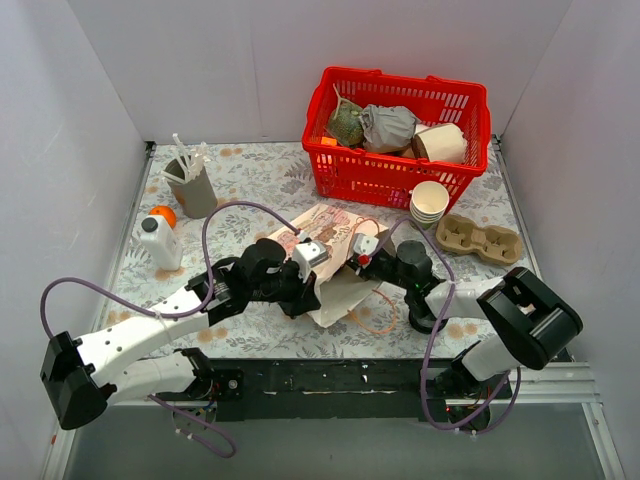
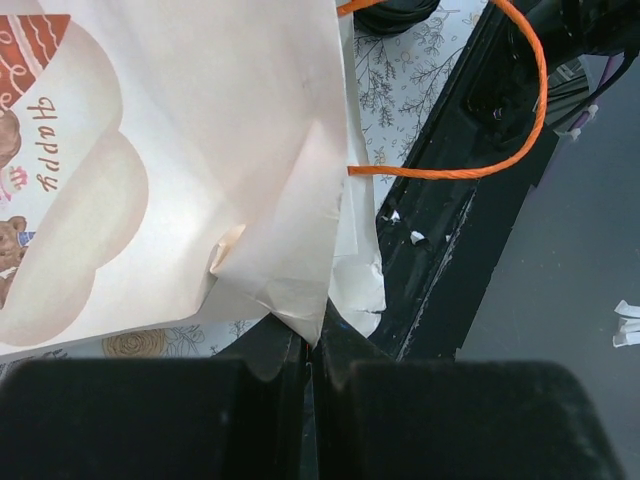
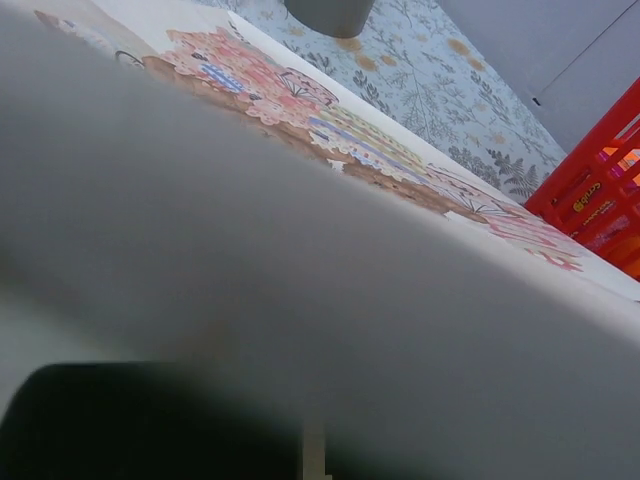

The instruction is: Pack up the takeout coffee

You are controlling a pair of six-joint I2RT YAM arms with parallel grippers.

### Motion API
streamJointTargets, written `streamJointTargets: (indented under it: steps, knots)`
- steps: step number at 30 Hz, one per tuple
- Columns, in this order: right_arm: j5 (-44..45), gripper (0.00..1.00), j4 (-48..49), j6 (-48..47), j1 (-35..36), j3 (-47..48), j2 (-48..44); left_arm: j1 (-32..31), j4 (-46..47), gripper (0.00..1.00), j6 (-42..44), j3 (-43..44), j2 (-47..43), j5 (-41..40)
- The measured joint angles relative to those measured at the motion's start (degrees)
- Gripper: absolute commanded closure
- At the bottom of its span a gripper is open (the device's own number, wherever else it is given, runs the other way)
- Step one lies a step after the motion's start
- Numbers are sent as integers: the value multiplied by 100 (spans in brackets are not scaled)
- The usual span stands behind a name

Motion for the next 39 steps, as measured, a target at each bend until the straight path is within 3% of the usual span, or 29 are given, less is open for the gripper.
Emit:
streamJointTargets:
  steps: [10, 21, 23, 25, 33, 39]
  knots:
    - [-529, 99, 1200, -39, -76, -391, 173, 59, -153, 100, -57, -20, -289, -164]
    - [461, 99, 807, 140, 216, 184, 575, 149, -166, 100, -448, -20, -264, -498]
    - [654, 99, 763, 192, 273, 184, 575, 149, -195, 93, -612, -17, -262, -616]
    - [861, 99, 686, 199, 330, 184, 570, 149, -269, 87, -809, -4, -262, -807]
    - [1497, 99, 275, 9, 772, 125, 254, 144, -1012, 85, -1991, 564, -212, -2334]
    - [1902, 99, -127, -304, 1340, 59, -103, 144, -1167, 92, -2050, 935, -166, -3058]
